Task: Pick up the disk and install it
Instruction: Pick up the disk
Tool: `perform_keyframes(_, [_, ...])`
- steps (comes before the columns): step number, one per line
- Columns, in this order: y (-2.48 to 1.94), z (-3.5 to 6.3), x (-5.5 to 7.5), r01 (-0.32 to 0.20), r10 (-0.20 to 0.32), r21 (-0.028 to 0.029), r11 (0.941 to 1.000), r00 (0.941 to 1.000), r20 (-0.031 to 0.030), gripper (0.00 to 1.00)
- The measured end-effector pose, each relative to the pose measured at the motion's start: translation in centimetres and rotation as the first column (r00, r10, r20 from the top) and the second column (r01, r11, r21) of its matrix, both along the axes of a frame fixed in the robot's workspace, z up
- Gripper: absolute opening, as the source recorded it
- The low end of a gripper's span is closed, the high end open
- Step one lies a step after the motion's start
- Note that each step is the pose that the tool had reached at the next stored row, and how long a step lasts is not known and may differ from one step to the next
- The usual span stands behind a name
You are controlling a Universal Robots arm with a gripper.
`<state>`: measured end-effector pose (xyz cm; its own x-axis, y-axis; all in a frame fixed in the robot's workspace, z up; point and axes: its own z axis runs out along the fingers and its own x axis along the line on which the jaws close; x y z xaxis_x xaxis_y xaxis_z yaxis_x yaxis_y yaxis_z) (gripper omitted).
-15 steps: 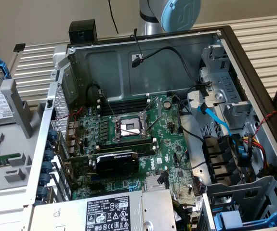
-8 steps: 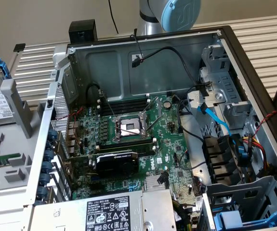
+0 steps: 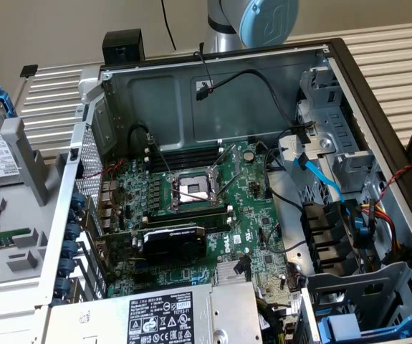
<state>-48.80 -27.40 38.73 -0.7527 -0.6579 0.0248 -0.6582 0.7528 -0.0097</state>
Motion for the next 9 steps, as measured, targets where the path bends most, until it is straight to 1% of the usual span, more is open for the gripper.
perform_keyframes(2, [0.0, 0.0, 0.0, -0.037, 0.037, 0.0, 0.9993, 0.9993, 0.0, 0.11])
perform_keyframes(5, [0.0, 0.0, 0.0, -0.09, 0.09, 0.0, 0.996, 0.996, 0.0, 0.11])
perform_keyframes(7, [0.0, 0.0, 0.0, -0.126, 0.126, 0.0, 0.9921, 0.9921, 0.0, 0.11])
perform_keyframes(9, [0.0, 0.0, 0.0, -0.162, 0.162, 0.0001, 0.9867, 0.9867, 0.0, 0.11])
